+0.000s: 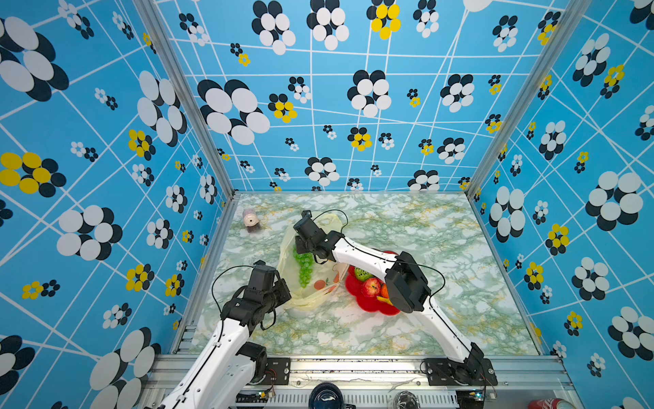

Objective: Take the fake fruits out of the plastic bag
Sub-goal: 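Lower the right gripper into the bag and grasp the green grapes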

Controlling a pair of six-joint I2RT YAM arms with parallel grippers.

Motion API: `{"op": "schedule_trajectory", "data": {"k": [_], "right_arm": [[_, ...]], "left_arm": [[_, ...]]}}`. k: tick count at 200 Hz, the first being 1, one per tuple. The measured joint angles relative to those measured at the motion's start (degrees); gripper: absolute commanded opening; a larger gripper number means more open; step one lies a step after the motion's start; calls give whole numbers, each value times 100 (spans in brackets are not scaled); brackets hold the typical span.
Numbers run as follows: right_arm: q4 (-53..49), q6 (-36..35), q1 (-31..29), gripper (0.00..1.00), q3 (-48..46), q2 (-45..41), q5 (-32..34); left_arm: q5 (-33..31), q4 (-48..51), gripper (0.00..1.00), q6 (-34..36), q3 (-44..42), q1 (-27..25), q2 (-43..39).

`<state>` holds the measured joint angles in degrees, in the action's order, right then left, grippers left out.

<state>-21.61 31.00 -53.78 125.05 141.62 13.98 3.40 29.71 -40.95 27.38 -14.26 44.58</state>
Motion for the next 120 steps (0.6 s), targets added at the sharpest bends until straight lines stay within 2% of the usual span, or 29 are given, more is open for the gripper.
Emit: {"op": "schedule_trajectory", "data": {"k": [65,120], "right_arm": [[13,-79,-184,0,-411,-968,-122],[26,-184,-199,0,-695,-1340,-245]], "left_arm": [[-190,-435,0,0,125,39,649],[-282,-782,0,24,369,192,1222]]}}
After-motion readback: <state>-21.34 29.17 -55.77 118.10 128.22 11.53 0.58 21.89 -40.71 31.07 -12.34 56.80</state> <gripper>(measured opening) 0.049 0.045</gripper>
